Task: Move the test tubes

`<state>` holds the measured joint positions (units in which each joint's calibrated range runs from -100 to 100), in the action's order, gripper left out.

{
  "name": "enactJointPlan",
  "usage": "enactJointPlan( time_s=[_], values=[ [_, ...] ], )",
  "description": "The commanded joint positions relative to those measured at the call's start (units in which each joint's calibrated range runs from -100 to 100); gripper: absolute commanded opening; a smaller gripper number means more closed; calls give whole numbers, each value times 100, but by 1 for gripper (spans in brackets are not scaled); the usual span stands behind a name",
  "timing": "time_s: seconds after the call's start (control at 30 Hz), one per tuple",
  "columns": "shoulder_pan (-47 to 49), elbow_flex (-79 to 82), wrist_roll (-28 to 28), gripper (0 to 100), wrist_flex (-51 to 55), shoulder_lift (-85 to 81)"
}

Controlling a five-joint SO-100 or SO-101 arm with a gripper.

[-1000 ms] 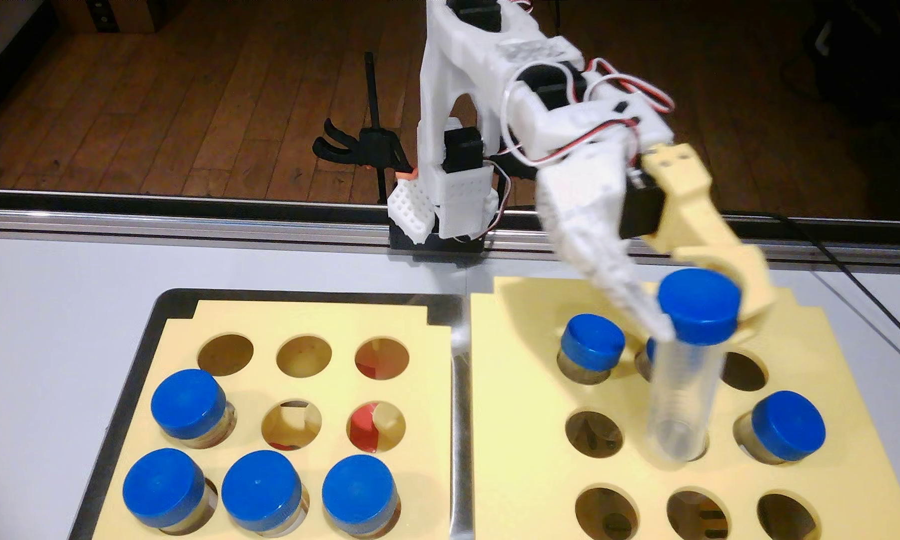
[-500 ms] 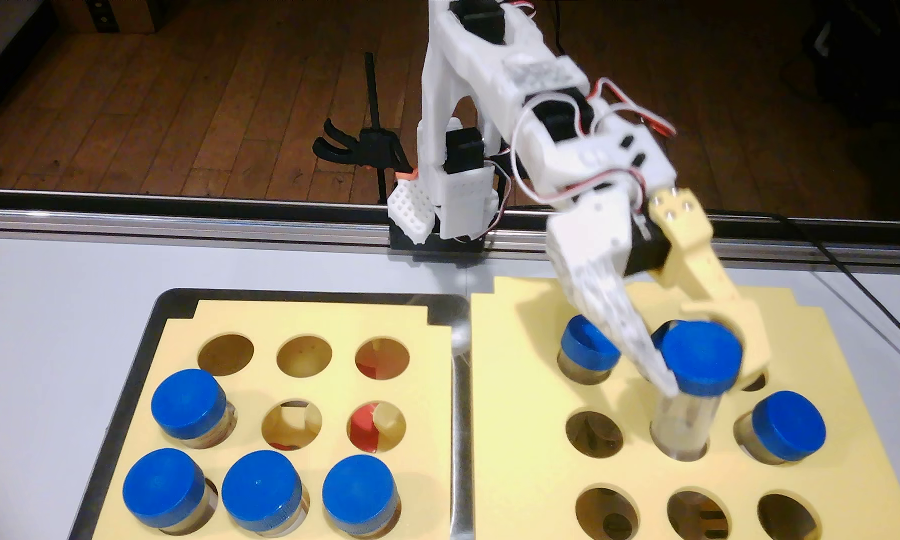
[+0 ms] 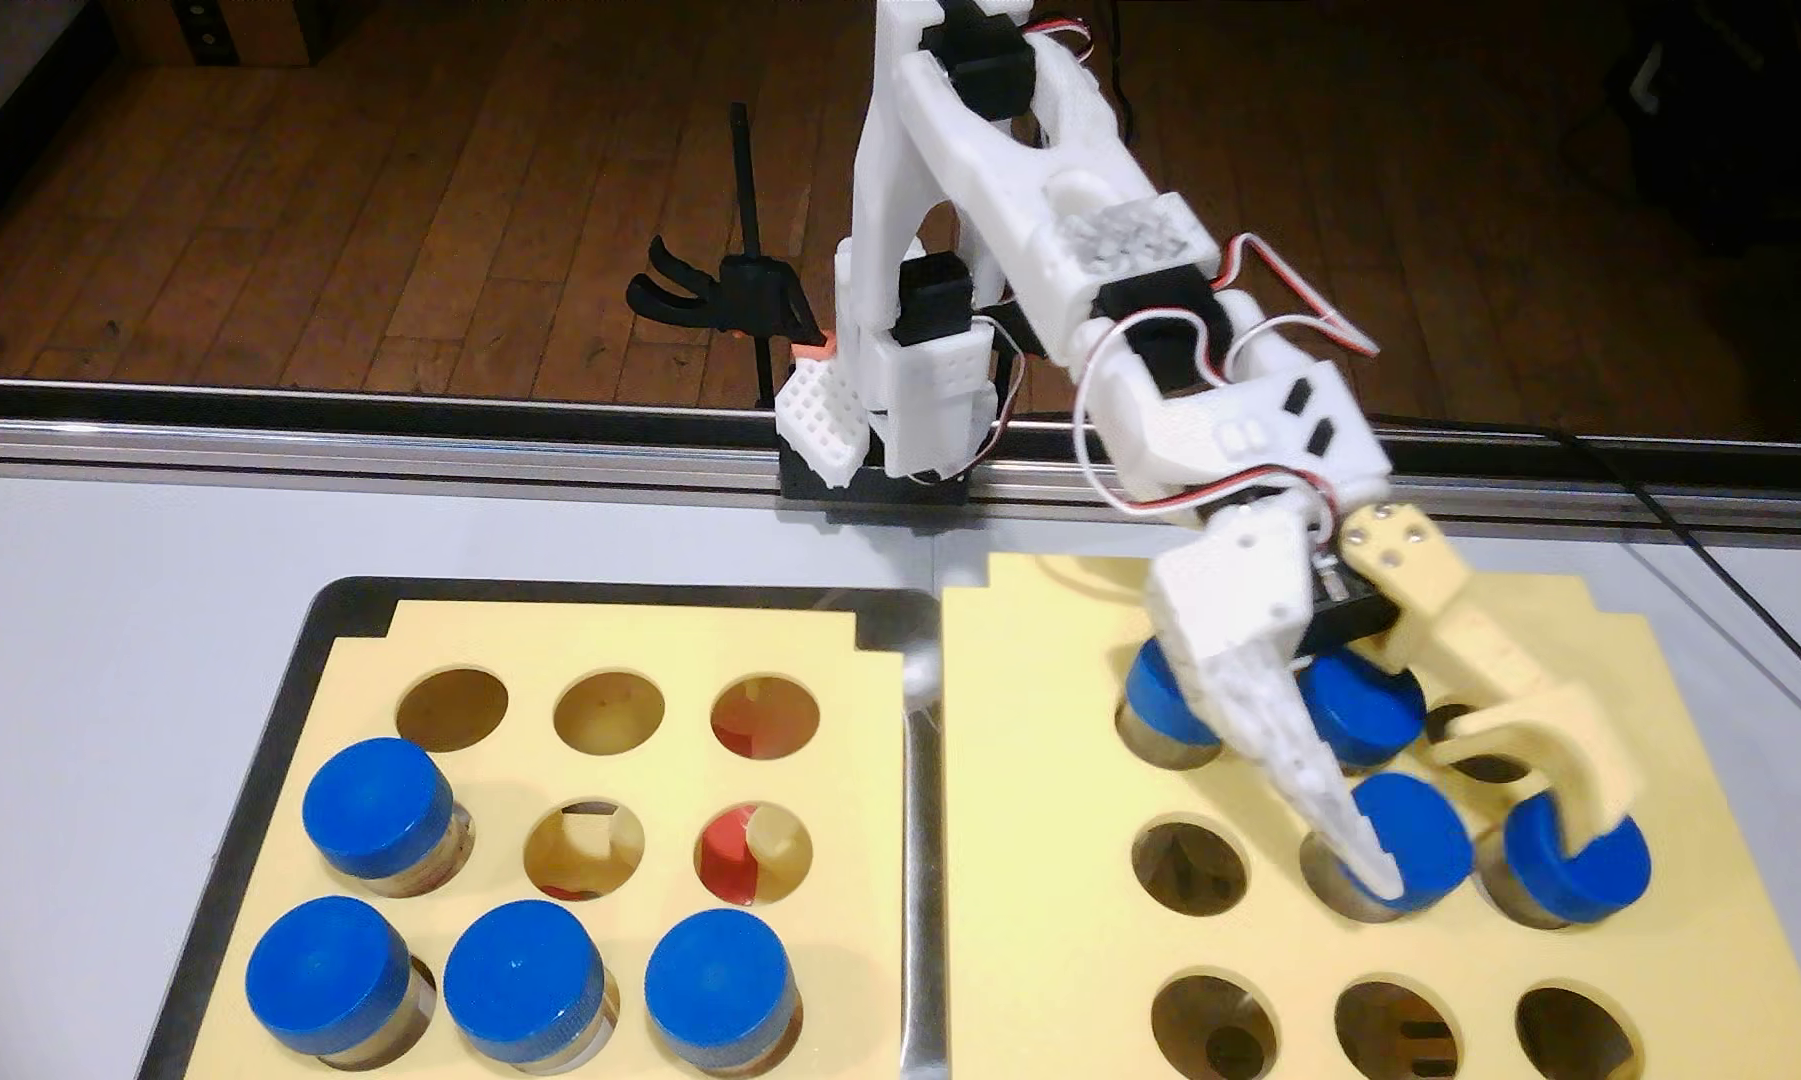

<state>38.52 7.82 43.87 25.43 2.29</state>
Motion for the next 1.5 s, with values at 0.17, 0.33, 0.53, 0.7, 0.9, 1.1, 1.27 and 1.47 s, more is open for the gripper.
enactJointPlan(
  time_s=[0.17, 0.33, 0.53, 0.7, 0.9, 1.1, 1.27, 1.47],
  values=[
    [-654, -79, 22, 32, 47, -1041],
    [-1906, 457, 32, 32, 47, -1935],
    [-3626, 2336, 48, 33, -30, -3099],
    [-4455, 2990, 310, 33, -40, -3316],
    [-4908, 3008, 540, 33, -445, -3264],
    [-4893, 2609, 545, 33, -1207, -2196],
    [-4811, 1855, 545, 32, -1207, -1284],
    [-4833, 938, 545, 32, -1207, -424]
  ],
)
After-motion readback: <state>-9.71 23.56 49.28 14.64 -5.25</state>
